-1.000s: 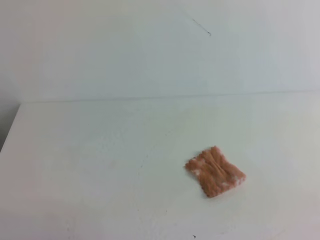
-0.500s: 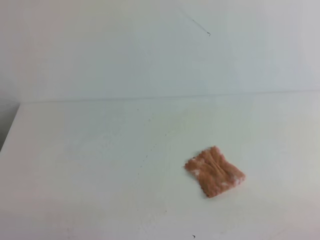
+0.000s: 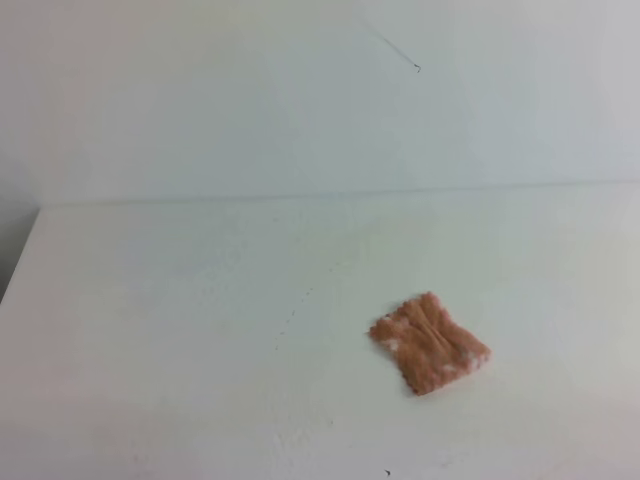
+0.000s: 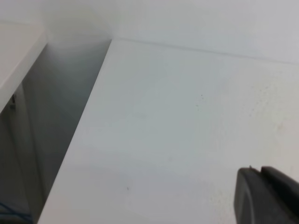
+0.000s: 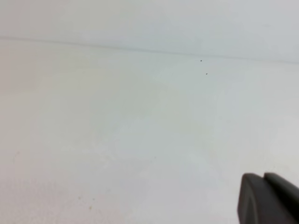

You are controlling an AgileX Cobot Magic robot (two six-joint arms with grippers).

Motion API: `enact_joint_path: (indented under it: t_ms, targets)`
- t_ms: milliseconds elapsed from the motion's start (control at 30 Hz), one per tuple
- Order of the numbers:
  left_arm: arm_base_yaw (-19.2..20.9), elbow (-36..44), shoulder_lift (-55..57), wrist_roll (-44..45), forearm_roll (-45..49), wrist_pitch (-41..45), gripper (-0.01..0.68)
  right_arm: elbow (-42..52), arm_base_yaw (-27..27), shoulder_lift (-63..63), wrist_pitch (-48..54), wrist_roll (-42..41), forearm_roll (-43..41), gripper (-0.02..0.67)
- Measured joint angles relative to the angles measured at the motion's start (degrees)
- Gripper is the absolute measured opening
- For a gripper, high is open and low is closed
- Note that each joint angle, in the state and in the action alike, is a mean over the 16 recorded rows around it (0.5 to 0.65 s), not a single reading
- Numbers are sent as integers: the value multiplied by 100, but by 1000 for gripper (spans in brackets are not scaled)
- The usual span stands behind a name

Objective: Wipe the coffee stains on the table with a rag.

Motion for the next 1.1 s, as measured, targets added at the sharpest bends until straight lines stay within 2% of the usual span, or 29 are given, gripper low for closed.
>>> enact_joint_path:
  t_ms: [233,767,1100]
  targets:
    - [0,0,0,0,0,0,-3,0,-134,0,-5,-116,0,-4]
    - [0,0,0,0,0,0,-3,0,421,1,-16,-101,-14,-4]
    - [0,0,0,0,0,0,-3,0,455,7,-21,-101,-39,-4]
